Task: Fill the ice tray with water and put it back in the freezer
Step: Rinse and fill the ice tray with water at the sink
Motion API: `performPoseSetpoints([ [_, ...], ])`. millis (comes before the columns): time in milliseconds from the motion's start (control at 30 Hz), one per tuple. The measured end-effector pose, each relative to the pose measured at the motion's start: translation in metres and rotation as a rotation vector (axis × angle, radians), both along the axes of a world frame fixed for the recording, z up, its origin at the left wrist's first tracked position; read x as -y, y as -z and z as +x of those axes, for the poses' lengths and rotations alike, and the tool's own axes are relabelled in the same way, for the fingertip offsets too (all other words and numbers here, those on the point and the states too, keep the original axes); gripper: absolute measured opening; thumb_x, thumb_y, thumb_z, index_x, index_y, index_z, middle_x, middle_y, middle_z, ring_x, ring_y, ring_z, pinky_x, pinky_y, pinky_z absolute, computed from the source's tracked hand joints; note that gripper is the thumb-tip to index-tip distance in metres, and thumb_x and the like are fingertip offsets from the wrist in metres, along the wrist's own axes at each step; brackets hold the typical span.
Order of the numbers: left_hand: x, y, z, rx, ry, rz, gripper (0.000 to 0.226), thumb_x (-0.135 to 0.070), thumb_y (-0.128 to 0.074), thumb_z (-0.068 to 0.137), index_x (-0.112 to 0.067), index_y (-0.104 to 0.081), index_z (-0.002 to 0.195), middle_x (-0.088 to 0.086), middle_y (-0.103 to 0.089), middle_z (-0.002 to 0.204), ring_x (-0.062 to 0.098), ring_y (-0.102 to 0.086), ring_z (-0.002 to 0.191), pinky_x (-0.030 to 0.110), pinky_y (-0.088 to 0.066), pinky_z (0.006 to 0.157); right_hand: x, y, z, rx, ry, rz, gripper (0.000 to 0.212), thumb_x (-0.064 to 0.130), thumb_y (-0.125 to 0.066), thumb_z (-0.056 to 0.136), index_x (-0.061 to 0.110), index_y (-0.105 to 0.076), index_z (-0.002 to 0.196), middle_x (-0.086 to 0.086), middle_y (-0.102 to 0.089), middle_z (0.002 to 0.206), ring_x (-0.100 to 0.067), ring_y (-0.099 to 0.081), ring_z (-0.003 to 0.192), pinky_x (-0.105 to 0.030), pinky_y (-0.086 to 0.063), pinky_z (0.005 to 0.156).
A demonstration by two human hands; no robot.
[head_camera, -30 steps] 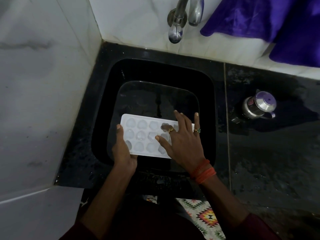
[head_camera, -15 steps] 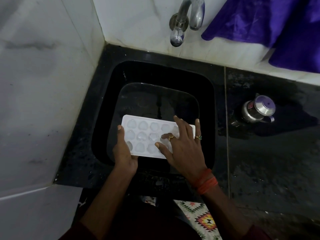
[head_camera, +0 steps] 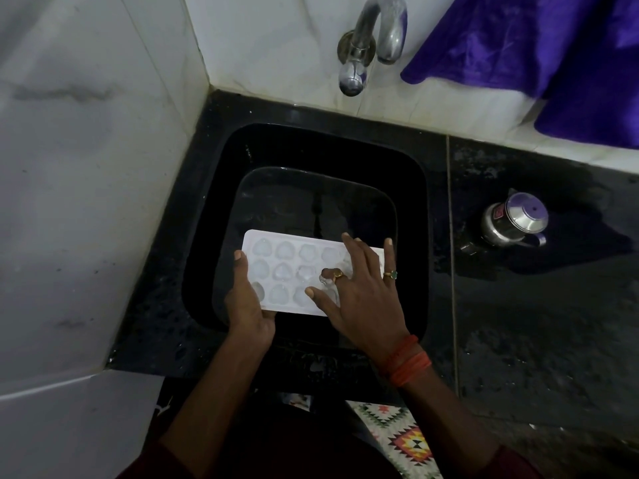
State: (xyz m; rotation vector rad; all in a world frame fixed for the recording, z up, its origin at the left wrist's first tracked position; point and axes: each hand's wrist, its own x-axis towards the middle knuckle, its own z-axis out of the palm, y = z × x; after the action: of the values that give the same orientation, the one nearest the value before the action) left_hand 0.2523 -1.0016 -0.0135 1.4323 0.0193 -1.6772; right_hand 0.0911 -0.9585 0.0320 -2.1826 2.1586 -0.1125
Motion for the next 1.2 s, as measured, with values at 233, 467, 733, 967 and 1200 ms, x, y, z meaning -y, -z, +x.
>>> performPoseSetpoints([
  [233,0.0012,0.0016,0.0012,0.006,-0.006,0.012,0.050,-0.068,-0.068,0.086,-0.023,-0.075,0.106,0.002,-0.082,0.092,0.027,-0.080,0.080,0.044,-0.062,0.058,0.0010,0.0001,-0.0009,-0.011,0.000,0.008,0.059,0.071,-0.029,0.094,0.034,-0.073,0.106,-0.009,-0.036,0.157,-0.024,-0.032,0.146,-0.058,-0.003,0.122],
  [467,0.0035,-0.0005,0.0008,-0.009,-0.015,0.010,0.051,-0.066,-0.069,0.087,-0.021,-0.075,0.107,0.004,-0.081,0.094,0.028,-0.079,0.081,0.043,-0.062,0.056,0.0029,-0.0007,0.0002,-0.017,0.014,0.050,0.060,0.072,-0.027,0.093,0.035,-0.072,0.110,-0.008,-0.032,0.159,-0.024,-0.027,0.148,-0.058,-0.003,0.121],
  [733,0.0059,-0.0003,0.0021,-0.006,-0.010,0.017,0.051,-0.067,-0.068,0.086,-0.020,-0.076,0.105,0.005,-0.082,0.094,0.030,-0.079,0.082,0.046,-0.063,0.060,0.0045,-0.0011,0.0017,-0.017,0.009,0.012,0.059,0.071,-0.029,0.094,0.034,-0.073,0.107,-0.009,-0.035,0.157,-0.024,-0.030,0.147,-0.059,-0.006,0.121],
  [967,0.0064,-0.0009,0.0045,-0.006,-0.017,0.014,0.052,-0.067,-0.069,0.085,-0.020,-0.076,0.106,0.005,-0.082,0.095,0.030,-0.079,0.084,0.047,-0.064,0.064,0.0048,-0.0033,0.0012,-0.040,0.010,-0.006,0.058,0.071,-0.031,0.094,0.035,-0.074,0.108,-0.010,-0.037,0.156,-0.027,-0.032,0.146,-0.059,-0.008,0.121],
  [1200,0.0065,-0.0024,0.0050,-0.020,-0.017,-0.004,0.050,-0.066,-0.067,0.087,-0.019,-0.076,0.103,0.006,-0.082,0.093,0.028,-0.080,0.081,0.043,-0.062,0.056,0.0041,-0.0056,-0.0007,-0.086,0.015,0.022,0.056,0.070,-0.031,0.093,0.036,-0.072,0.111,-0.011,-0.041,0.153,-0.030,-0.033,0.146,-0.058,-0.006,0.122],
])
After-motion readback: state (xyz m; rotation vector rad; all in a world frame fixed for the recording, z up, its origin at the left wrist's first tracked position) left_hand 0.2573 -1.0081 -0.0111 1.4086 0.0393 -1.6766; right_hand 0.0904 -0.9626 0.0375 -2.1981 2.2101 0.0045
